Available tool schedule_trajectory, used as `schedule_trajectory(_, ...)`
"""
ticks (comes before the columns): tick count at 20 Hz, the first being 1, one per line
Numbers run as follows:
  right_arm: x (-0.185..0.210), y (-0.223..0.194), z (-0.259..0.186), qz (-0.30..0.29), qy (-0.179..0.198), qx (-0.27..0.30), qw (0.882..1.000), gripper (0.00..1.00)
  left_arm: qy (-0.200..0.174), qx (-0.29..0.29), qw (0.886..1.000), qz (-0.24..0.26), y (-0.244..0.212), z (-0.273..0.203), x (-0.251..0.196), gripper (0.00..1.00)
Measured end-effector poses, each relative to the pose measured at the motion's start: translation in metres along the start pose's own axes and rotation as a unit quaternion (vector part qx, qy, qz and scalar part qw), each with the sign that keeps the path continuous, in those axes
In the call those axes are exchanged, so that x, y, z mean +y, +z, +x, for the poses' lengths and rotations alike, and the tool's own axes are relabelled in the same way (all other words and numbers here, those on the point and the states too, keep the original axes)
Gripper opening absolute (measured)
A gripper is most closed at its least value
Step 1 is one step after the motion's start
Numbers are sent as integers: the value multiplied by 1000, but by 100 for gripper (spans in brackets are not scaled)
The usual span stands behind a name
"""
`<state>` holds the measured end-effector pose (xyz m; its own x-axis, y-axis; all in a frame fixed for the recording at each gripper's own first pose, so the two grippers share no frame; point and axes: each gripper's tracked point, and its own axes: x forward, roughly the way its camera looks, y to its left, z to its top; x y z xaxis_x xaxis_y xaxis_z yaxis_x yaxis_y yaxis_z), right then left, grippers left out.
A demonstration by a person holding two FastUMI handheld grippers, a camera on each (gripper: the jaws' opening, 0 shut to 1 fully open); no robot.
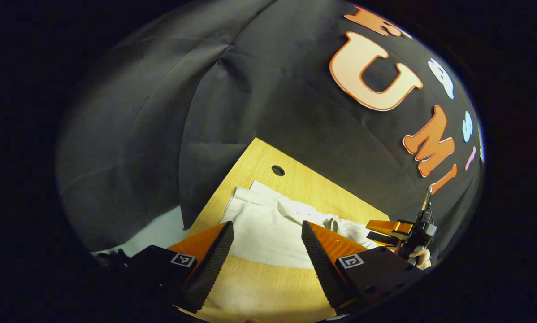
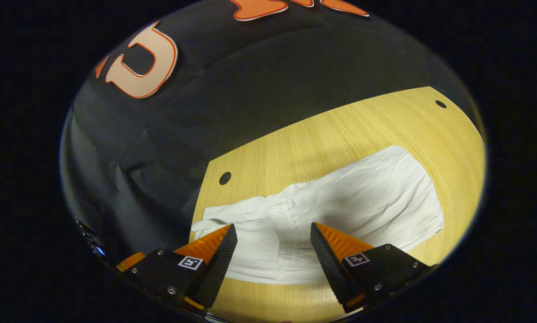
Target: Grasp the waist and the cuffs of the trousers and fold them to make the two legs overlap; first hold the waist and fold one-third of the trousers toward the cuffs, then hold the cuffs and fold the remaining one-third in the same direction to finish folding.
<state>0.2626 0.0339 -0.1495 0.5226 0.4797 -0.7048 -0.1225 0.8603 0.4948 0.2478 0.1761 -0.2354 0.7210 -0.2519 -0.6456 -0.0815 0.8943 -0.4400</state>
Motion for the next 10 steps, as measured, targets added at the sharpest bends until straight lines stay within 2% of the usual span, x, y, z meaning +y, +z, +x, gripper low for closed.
schedule_trajectory(2,-2,0,0,5,2,4,1000,99,-4,17,999,-37,-14,6,3,99)
schedule_trajectory(3,-3,0,-2,7,2,4,1000,98,-2,25,998,-53,-19,11,7,96)
schedule_trajectory(4,-6,1,-2,7,1,5,1000,98,0,33,997,-68,-26,15,10,100)
schedule_trajectory(6,-13,0,-8,5,-4,7,1000,98,1,51,994,-100,-40,22,14,100)
schedule_trajectory(10,-29,1,-16,26,-8,14,1000,98,-1,90,976,-197,-72,44,18,100)
